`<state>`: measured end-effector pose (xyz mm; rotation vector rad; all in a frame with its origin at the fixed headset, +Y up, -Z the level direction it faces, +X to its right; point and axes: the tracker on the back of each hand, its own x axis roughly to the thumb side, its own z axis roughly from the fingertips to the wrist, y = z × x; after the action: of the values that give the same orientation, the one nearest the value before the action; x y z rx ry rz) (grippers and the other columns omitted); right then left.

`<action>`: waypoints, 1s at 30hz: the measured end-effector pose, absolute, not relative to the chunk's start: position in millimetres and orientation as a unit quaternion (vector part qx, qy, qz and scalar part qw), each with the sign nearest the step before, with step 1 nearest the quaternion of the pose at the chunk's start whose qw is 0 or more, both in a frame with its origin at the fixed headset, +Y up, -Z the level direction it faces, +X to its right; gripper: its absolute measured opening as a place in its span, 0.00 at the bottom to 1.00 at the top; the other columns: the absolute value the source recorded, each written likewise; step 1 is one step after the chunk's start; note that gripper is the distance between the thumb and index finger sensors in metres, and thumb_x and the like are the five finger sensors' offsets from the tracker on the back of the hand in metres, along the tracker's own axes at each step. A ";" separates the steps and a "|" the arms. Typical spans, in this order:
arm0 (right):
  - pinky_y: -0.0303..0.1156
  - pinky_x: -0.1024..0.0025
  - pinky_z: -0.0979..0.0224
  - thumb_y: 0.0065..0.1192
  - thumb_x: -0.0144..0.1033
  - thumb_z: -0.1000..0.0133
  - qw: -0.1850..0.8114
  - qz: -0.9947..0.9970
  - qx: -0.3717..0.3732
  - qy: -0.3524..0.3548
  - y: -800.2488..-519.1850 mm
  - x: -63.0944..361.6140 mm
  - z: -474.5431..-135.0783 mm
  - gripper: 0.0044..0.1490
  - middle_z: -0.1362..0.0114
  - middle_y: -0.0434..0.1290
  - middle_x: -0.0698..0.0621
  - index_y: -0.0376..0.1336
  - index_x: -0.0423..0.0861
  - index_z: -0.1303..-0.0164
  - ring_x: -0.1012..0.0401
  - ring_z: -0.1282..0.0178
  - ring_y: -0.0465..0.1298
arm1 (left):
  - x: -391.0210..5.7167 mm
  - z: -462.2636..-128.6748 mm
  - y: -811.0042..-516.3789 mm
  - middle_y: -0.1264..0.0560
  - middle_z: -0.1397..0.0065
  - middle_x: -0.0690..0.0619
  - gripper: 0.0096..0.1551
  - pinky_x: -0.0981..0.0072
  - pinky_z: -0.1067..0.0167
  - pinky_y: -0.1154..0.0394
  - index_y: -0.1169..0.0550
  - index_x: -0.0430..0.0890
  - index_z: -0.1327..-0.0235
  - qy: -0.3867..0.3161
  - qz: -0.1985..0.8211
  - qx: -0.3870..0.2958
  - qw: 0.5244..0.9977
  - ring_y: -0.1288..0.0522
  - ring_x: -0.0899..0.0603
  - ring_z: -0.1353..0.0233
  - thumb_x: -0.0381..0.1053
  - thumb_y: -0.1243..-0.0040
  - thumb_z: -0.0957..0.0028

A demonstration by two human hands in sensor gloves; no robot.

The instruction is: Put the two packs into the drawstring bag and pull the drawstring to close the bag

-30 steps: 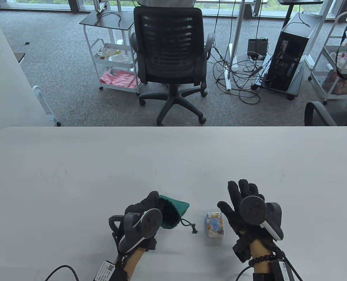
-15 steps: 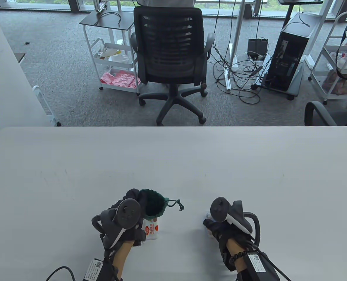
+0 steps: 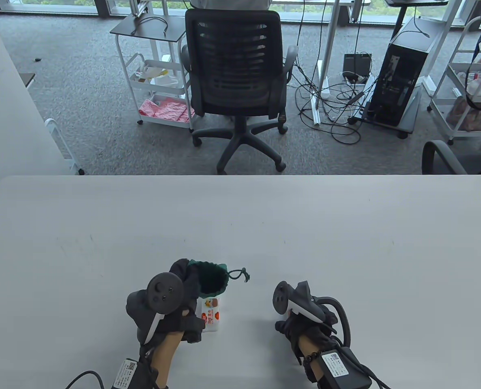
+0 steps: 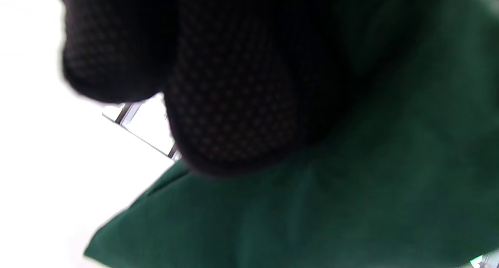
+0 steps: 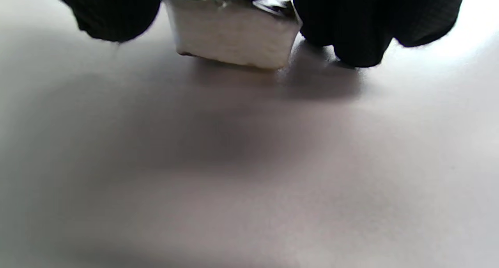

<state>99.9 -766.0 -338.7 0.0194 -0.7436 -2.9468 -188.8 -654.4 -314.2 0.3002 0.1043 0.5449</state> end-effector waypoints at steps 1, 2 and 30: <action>0.67 0.31 0.32 0.59 0.59 0.47 0.051 -0.968 0.007 -0.244 -766.2 99.6 -338.6 0.61 0.24 0.58 0.22 0.40 0.35 0.19 0.29 0.32 0.69 | -189.4 -314.5 -655.0 0.10 0.61 0.55 0.25 0.61 0.60 0.10 0.20 0.39 0.45 0.051 0.276 0.144 0.949 0.07 0.54 0.68 0.55 0.40 0.45; 0.67 0.32 0.32 0.59 0.59 0.47 0.052 -0.968 0.009 -0.244 -766.3 99.2 -338.4 0.60 0.24 0.59 0.23 0.39 0.35 0.19 0.30 0.32 0.70 | -190.4 -314.8 -655.6 0.10 0.60 0.55 0.25 0.60 0.60 0.10 0.20 0.40 0.44 0.051 0.285 0.140 0.947 0.07 0.53 0.67 0.55 0.40 0.45; 0.77 0.44 0.37 0.61 0.46 0.43 -0.191 -0.974 -0.060 -0.104 -709.4 127.1 -332.1 0.44 0.28 0.63 0.28 0.51 0.42 0.21 0.40 0.40 0.79 | -192.1 -316.9 -661.4 0.10 0.57 0.53 0.27 0.58 0.56 0.11 0.21 0.39 0.42 0.024 0.340 0.126 0.931 0.07 0.52 0.64 0.55 0.39 0.45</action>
<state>127.1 -709.4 -332.1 -0.2162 -0.3728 -3.4988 -192.1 -661.4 -316.9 0.2588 0.0490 0.6964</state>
